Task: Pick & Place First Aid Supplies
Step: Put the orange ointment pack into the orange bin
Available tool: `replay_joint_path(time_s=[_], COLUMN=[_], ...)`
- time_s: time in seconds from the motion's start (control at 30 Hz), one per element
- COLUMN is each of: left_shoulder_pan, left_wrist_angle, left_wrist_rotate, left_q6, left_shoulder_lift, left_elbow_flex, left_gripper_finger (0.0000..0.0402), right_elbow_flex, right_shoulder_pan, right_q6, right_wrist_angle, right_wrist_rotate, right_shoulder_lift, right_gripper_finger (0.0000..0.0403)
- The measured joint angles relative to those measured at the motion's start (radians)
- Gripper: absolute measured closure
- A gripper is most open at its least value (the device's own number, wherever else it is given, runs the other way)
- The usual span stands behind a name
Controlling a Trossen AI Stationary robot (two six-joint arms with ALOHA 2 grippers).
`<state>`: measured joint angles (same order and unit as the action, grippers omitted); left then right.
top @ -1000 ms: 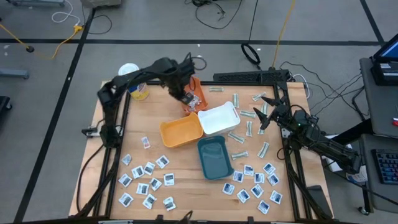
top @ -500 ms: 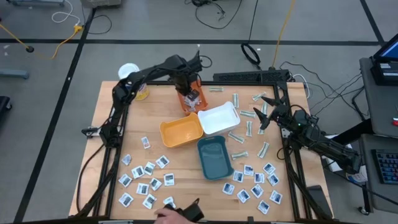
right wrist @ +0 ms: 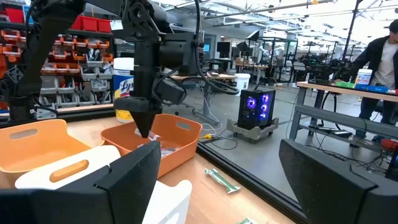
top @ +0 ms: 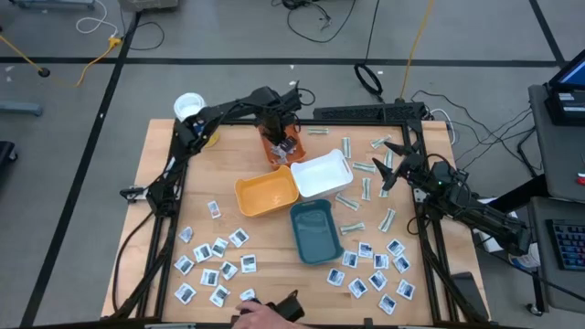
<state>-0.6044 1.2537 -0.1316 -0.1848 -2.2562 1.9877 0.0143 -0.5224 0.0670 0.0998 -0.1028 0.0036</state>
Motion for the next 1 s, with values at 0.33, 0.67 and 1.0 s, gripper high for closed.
replay_joint_path(time_s=[0.33, 0.67, 1.0], left_shoulder_pan=[0.001, -0.019, -0.029], left_wrist_angle=[-0.026, 0.009, 0.041], left_wrist_rotate=[-0.028, 0.005, 0.034], left_q6=[-0.056, -0.433, -0.500], left_shoulder_lift=[0.000, 0.055, 0.146], left_elbow_flex=[0.000, -0.001, -0.011], left_gripper_finger=[0.0219, 0.0129, 0.0129], right_elbow_flex=[0.000, 0.000, 0.000], right_shoulder_pan=[0.000, 0.000, 0.000], right_q6=[0.000, 0.000, 0.000], right_wrist_angle=[0.000, 0.000, 0.000], right_wrist_rotate=[0.000, 0.000, 0.000], right_shoulder_lift=[0.000, 0.000, 0.001], right_gripper_finger=[0.0080, 0.0080, 0.0080])
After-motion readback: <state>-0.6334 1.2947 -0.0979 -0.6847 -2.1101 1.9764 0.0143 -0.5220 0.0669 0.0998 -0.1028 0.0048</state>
